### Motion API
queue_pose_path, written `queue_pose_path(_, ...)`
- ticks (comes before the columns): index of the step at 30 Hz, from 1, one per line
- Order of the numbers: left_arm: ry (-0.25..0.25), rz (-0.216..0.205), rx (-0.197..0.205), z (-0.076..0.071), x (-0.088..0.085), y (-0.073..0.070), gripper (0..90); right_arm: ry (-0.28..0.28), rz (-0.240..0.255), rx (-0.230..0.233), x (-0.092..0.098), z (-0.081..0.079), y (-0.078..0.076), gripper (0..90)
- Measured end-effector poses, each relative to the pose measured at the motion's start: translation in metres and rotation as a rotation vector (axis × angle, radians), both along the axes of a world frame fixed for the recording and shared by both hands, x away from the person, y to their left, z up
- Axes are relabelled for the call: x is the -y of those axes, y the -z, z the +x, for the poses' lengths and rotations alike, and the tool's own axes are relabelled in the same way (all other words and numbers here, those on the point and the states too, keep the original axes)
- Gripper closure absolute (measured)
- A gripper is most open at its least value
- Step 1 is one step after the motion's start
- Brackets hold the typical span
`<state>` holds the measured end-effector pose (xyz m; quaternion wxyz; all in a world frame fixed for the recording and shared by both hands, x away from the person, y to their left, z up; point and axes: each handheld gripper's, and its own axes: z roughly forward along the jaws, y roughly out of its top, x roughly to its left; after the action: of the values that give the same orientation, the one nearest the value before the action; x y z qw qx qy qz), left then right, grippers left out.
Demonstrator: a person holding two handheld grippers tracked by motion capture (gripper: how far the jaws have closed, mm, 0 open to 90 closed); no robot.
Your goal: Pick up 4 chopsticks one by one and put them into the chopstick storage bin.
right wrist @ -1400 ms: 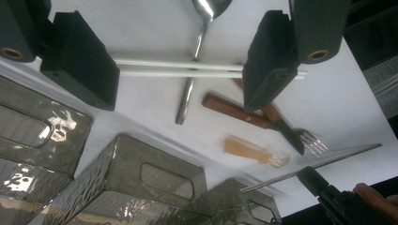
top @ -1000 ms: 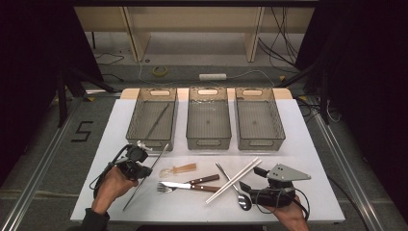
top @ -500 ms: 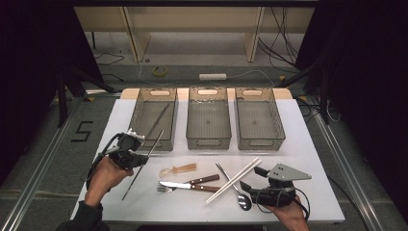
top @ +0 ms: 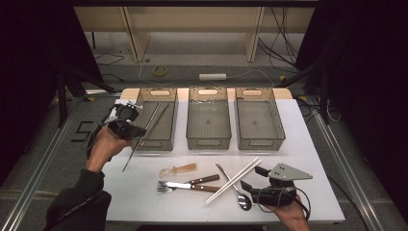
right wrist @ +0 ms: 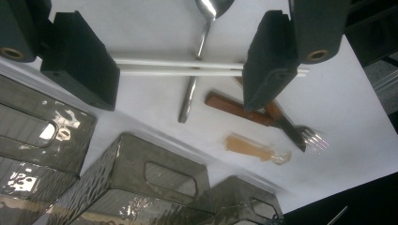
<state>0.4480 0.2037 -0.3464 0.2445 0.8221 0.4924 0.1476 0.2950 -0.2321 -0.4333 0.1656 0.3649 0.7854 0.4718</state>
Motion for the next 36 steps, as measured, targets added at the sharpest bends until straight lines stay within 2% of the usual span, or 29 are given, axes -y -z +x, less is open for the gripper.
queue_pose_path(3,-0.011,0.002,0.018,0.011,-0.001,-0.007,85.3,0.0,0.002,-0.001,0.0,0.0,0.0,28.8)
queue_pose_path(14,-0.049,-0.004,0.019,0.057,-0.011,-0.017,85.3,-0.002,0.007,-0.001,0.001,0.001,0.0,28.8)
queue_pose_path(19,-0.051,0.009,0.007,0.071,-0.007,-0.015,85.3,-0.004,0.005,-0.002,0.0,0.001,0.0,28.8)
queue_pose_path(26,-0.047,0.031,0.023,0.087,0.001,-0.021,85.3,-0.006,0.006,0.0,0.001,0.001,0.0,28.8)
queue_pose_path(31,-0.056,0.035,0.036,0.099,-0.001,-0.019,85.2,-0.009,0.012,-0.002,0.002,0.0,0.0,28.8)
queue_pose_path(33,-0.059,0.04,0.024,0.103,-0.001,-0.014,85.3,-0.006,0.01,-0.003,0.002,0.0,0.0,28.8)
queue_pose_path(36,-0.065,0.04,0.029,0.108,-0.001,-0.008,85.2,-0.007,0.012,-0.006,0.002,0.001,0.0,28.8)
